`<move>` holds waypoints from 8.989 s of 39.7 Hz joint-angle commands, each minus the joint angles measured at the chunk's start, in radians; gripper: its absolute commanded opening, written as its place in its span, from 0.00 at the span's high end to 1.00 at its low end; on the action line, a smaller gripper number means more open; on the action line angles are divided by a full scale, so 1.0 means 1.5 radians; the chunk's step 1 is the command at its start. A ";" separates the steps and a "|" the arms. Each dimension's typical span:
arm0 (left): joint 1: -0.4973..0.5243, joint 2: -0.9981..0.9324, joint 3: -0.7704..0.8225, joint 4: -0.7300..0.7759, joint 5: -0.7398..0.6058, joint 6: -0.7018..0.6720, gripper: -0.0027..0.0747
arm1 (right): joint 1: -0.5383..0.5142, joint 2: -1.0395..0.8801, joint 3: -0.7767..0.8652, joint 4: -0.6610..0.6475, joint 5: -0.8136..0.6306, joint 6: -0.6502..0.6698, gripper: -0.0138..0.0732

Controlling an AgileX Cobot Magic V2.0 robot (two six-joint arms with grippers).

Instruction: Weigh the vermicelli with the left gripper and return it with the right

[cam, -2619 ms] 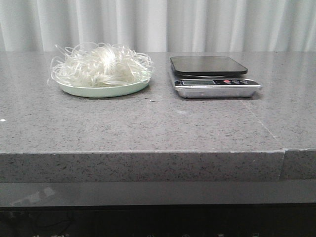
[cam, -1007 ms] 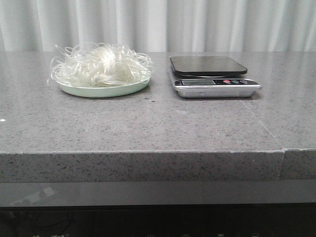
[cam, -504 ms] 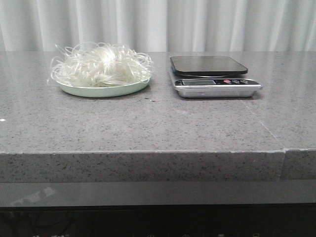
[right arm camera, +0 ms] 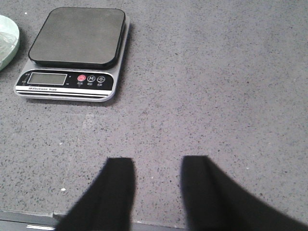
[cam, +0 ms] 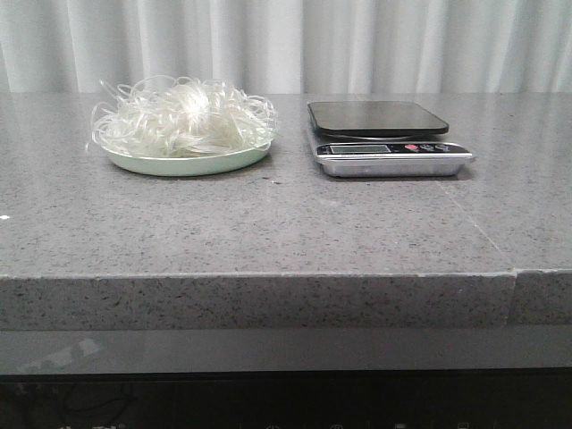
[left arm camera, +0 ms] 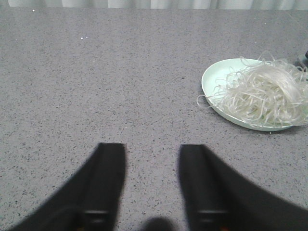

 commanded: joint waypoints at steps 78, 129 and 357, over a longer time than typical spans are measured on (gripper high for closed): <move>-0.265 0.776 -0.455 -0.053 -0.133 0.072 0.53 | 0.001 0.006 -0.021 -0.004 -0.038 -0.007 0.18; -0.394 0.914 -0.936 -0.047 -0.050 0.072 0.68 | 0.001 0.006 -0.021 -0.004 -0.038 -0.007 0.18; -0.404 0.043 -0.073 -0.029 -0.065 0.062 0.33 | 0.301 0.751 -0.878 0.001 0.001 -0.052 0.60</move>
